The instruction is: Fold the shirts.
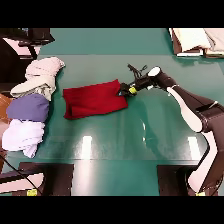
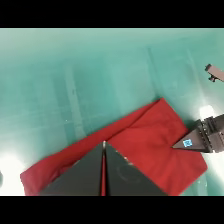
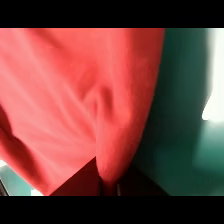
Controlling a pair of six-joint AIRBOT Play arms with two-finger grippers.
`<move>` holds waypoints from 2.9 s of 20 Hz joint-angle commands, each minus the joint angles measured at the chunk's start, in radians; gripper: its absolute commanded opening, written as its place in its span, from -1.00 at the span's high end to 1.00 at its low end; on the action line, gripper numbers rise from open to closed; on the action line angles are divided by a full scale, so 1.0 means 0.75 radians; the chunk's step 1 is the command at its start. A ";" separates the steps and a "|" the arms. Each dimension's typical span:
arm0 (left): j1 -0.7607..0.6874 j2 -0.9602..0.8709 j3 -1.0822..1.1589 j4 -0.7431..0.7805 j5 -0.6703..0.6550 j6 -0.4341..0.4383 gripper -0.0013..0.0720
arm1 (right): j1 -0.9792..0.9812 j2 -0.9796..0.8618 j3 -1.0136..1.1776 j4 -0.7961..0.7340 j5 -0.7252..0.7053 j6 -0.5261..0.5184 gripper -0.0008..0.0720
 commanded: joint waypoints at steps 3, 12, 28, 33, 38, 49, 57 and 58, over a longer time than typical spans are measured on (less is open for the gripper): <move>-0.007 -0.001 -0.001 -0.034 -0.034 -0.001 0.90 | -0.083 0.033 0.097 -0.016 0.055 -0.002 0.93; -0.108 -0.001 -0.001 -0.027 -0.018 0.006 0.90 | -0.862 0.684 -0.395 -0.367 -0.067 0.121 0.93; -0.133 -0.001 -0.001 -0.037 0.030 0.001 0.90 | -1.884 1.301 -1.126 -0.533 -0.244 0.193 0.86; -0.133 -0.001 -0.001 -0.036 0.006 0.026 0.89 | -1.887 1.301 -0.911 -0.971 -0.055 0.194 -0.65; -0.133 -0.001 -0.001 -0.035 0.037 0.025 0.89 | -1.719 1.313 -0.732 -0.704 0.068 0.195 -0.65; -0.133 -0.001 0.000 -0.036 0.051 0.025 0.89 | -0.542 1.432 -0.730 -0.604 -0.103 0.194 0.93; -0.133 -0.001 -0.001 -0.036 0.052 0.024 0.89 | -0.349 1.444 -0.730 -0.602 -0.106 0.196 0.93; -0.133 -0.001 0.000 -0.036 0.051 0.025 0.89 | -0.351 1.444 -0.730 -0.602 -0.107 0.196 0.93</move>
